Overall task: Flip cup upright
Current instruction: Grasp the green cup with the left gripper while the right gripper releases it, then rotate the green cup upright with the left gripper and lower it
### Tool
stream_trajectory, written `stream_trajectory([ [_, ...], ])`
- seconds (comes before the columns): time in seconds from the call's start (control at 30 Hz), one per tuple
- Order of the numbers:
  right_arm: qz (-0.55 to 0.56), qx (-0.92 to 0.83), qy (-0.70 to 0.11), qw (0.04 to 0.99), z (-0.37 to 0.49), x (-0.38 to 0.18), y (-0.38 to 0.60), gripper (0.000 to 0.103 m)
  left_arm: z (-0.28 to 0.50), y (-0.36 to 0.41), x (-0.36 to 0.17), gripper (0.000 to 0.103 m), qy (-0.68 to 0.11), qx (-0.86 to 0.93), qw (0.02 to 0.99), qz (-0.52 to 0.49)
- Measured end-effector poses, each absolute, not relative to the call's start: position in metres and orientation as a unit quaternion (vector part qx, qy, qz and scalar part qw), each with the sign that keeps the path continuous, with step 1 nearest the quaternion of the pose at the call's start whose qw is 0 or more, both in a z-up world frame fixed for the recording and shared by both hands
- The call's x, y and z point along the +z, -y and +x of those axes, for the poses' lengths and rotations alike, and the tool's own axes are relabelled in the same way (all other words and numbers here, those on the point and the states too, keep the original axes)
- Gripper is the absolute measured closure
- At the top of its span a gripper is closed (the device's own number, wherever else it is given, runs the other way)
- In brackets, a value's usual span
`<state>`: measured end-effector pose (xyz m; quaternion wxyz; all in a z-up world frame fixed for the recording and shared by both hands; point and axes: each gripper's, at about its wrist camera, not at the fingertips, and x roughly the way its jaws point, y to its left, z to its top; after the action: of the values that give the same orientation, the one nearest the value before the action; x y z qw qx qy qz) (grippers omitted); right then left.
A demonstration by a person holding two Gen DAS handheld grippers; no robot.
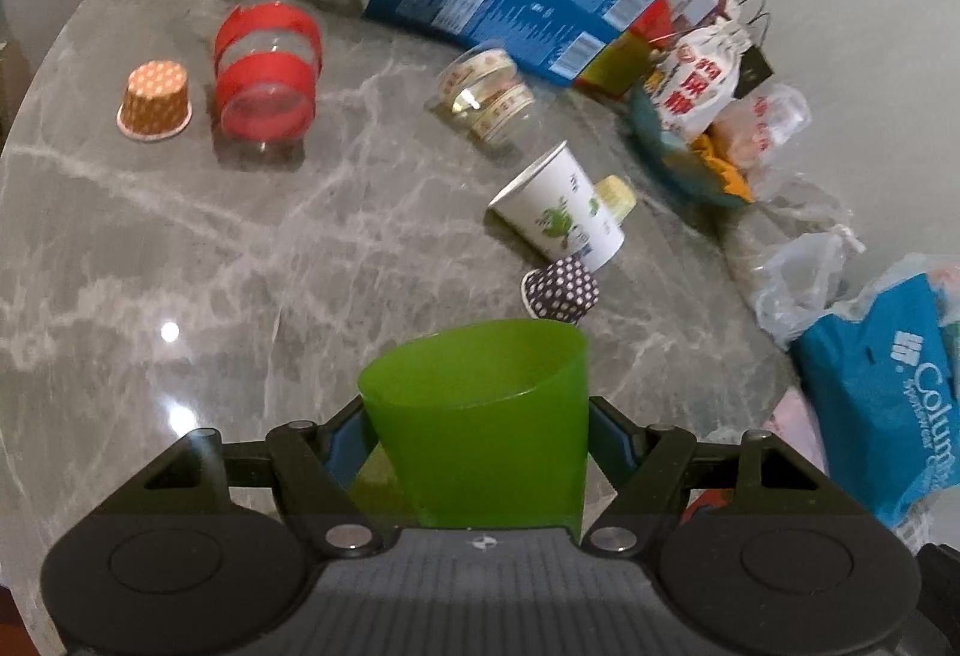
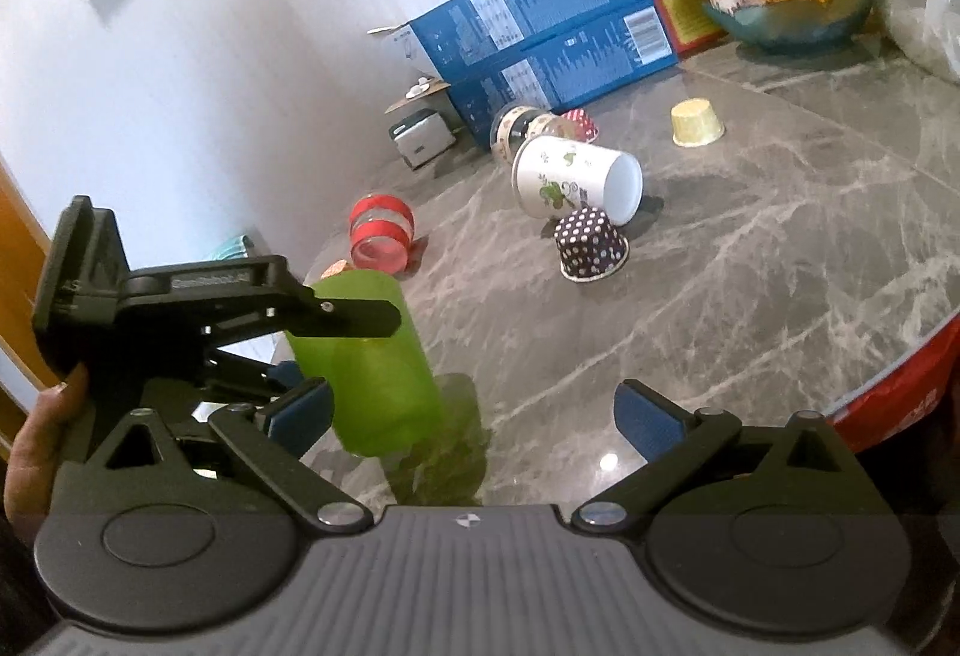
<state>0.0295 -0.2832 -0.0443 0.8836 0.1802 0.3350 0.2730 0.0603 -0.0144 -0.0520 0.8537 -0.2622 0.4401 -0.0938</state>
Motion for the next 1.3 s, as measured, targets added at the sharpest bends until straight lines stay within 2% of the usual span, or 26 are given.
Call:
stream_trajectory([
  [0.17,0.174,0.27,-0.315,0.893,0.03,-0.039,0.278,0.001,0.058,0.01,-0.035,0.027,-0.409,-0.103,0.876,-0.232],
  [0.33,0.192,0.261,-0.281,0.904,0.029,-0.035,0.284,0.001,0.034,0.024,-0.008,0.027,-0.31,-0.081,0.937,-0.137],
  [0.6,0.177,0.245,-0.234,0.924,0.018,-0.035,0.288,0.001,0.008,0.061,-0.019,0.027,-0.199,-0.035,0.979,-0.031],
  [0.9,0.216,0.247,-0.203,0.923,0.011,-0.055,0.309,0.001,0.008,0.08,-0.05,0.027,-0.158,0.003,0.987,-0.023],
  [1.3,0.228,0.241,-0.202,0.921,0.009,-0.067,0.317,0.001,0.005,0.092,-0.077,0.027,-0.152,0.029,0.988,0.025],
])
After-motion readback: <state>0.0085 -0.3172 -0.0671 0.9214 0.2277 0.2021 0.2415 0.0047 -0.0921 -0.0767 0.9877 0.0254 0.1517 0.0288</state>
